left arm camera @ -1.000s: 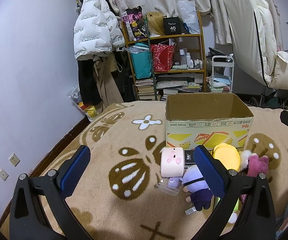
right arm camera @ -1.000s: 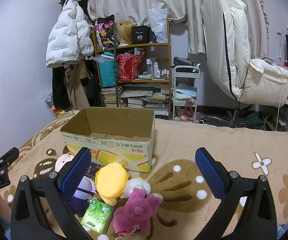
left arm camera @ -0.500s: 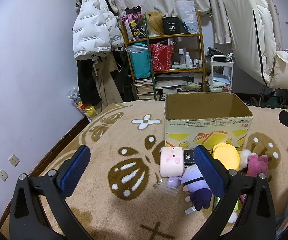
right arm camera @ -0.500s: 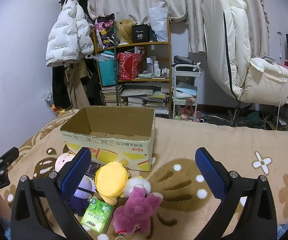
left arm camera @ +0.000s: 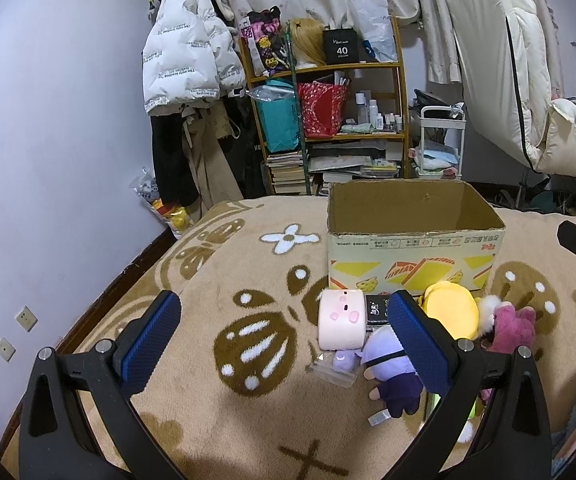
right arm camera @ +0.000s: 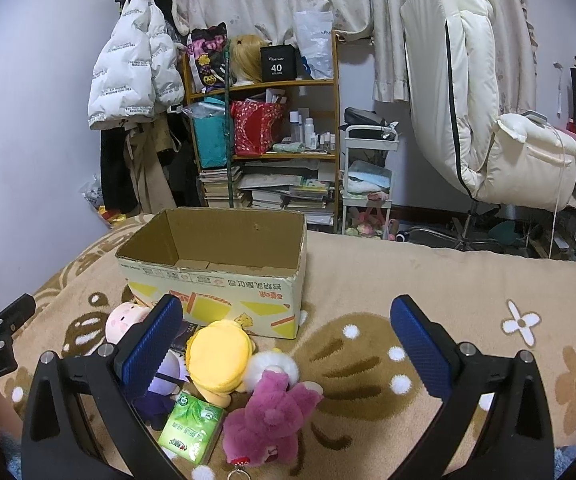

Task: Organize soft objects
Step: 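Lower the left tool onto the pink cube plush while the right tool reaches the pink bunny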

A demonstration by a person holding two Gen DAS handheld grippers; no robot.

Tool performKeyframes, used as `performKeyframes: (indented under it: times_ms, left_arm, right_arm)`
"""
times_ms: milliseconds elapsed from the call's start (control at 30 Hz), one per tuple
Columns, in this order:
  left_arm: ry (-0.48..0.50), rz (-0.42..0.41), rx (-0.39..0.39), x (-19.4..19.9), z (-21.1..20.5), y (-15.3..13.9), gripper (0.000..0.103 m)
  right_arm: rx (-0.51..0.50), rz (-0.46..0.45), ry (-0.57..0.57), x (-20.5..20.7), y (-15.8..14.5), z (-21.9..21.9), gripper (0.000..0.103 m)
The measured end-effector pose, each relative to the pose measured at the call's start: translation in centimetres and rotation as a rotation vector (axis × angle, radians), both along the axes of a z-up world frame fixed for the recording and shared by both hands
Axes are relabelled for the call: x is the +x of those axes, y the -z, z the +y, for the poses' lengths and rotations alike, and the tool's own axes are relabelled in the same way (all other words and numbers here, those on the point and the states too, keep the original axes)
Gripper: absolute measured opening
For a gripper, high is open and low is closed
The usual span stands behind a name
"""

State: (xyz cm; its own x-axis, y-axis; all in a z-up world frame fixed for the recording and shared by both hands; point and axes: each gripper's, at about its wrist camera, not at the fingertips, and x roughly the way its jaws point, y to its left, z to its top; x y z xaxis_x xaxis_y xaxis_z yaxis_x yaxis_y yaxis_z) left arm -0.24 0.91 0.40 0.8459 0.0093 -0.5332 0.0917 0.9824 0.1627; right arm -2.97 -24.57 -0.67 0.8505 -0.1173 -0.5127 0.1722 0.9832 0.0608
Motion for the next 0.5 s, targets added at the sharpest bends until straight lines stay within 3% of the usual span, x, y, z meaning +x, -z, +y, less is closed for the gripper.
performKeyframes:
  times_ms: [200, 500]
  left_arm:
    - [-0.003, 0.040, 0.000, 0.7, -0.3, 0.5, 0.102]
    - [0.040, 0.146, -0.032, 2.8, -1.3, 1.3, 0.102]
  right_arm:
    - [0.032, 0.039, 0.005, 0.3, 0.9, -0.4, 0.103]
    - [0.131, 0.205, -0.007, 2.4, 2.8, -1.5, 0.103]
